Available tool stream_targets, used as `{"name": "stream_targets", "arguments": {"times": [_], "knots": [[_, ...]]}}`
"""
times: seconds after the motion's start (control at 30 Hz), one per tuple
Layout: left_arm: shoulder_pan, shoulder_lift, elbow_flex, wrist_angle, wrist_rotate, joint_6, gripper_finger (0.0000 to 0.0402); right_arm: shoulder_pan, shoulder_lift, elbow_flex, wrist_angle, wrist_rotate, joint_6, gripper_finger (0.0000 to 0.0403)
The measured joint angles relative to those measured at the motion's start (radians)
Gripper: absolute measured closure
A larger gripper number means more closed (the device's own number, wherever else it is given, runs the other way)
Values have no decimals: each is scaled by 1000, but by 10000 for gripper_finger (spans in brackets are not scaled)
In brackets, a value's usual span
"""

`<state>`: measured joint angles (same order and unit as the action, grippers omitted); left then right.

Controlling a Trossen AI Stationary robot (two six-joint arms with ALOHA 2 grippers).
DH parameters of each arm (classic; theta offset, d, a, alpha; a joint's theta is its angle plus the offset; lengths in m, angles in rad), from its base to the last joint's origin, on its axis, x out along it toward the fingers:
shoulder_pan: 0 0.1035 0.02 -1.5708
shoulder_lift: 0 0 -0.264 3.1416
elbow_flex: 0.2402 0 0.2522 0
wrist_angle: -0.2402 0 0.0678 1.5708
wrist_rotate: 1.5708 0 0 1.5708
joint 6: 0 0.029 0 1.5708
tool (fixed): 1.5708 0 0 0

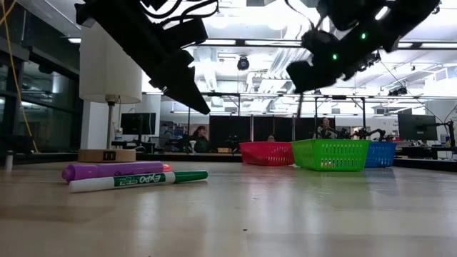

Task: Pick & Place Markers
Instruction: Put the dark purple marker in the blue bin

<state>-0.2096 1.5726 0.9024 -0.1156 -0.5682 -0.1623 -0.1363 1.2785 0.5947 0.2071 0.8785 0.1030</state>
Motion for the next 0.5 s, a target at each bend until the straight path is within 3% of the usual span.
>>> {"name": "stream_targets", "arguments": {"times": [0.27, 0.37, 0.5], "knots": [[0, 0, 0, -8, 0, 0, 305, -121, 0, -122, -1, 182, 197, 377], [0, 0, 0, -22, 6, -1, 305, -169, 0, -173, 38, 186, 259, 376], [0, 0, 0, -22, 8, -3, 305, -214, 0, -230, 184, 185, 226, 376]]}}
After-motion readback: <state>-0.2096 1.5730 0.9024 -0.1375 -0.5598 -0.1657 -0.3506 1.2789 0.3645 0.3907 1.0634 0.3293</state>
